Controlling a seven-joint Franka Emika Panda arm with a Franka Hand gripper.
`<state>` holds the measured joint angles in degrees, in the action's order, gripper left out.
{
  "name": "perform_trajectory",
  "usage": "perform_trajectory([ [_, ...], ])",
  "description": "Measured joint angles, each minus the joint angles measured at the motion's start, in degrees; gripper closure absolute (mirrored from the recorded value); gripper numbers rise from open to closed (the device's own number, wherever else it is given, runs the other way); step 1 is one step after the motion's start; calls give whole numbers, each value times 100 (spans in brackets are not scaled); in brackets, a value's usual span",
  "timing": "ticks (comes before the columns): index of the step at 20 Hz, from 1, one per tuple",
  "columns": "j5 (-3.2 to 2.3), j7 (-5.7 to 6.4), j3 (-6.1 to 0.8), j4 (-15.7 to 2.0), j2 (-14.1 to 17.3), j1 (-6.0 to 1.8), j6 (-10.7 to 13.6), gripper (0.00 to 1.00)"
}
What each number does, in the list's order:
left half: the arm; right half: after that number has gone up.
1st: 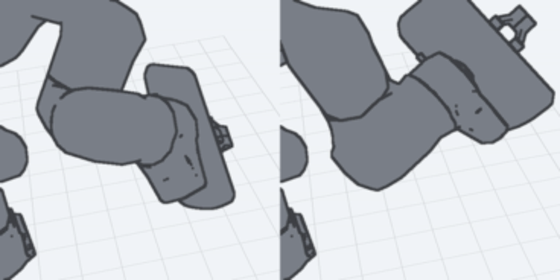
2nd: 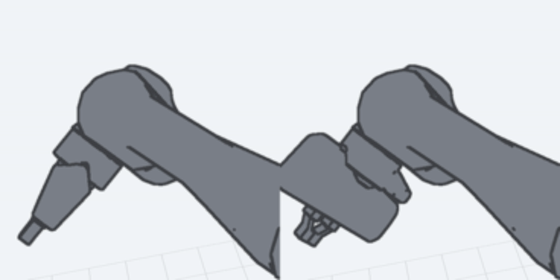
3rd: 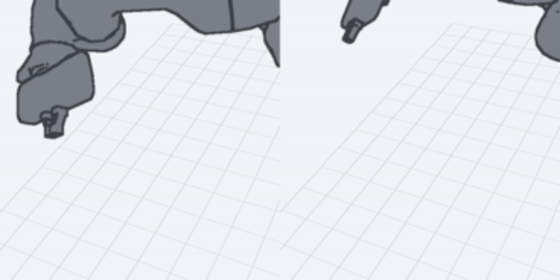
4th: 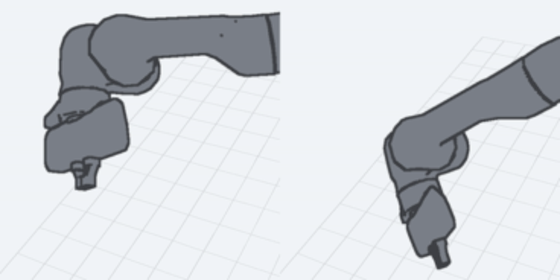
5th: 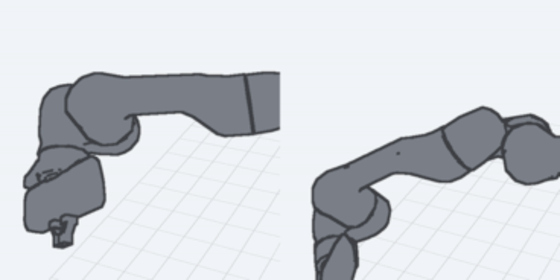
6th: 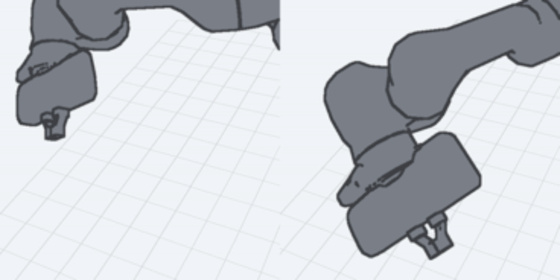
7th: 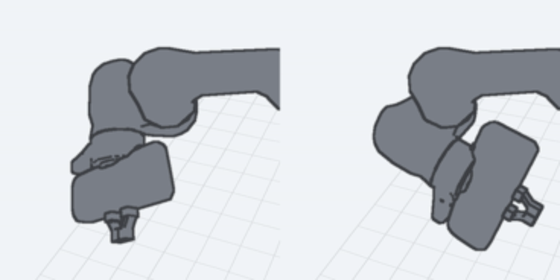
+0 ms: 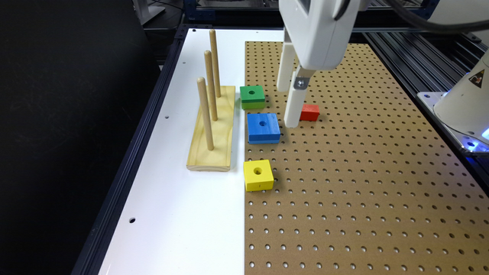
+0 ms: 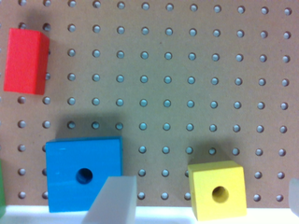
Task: Pick up yellow block.
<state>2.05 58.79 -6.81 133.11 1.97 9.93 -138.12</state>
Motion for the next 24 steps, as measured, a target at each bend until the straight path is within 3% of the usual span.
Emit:
perform_trajectory([
  [10, 0, 6, -38, -64, 155, 3, -15, 0],
  [16, 0, 8, -61, -67, 617, 3, -455, 0],
  [24, 0, 19, -82, -92, 638, 3, -479, 0],
])
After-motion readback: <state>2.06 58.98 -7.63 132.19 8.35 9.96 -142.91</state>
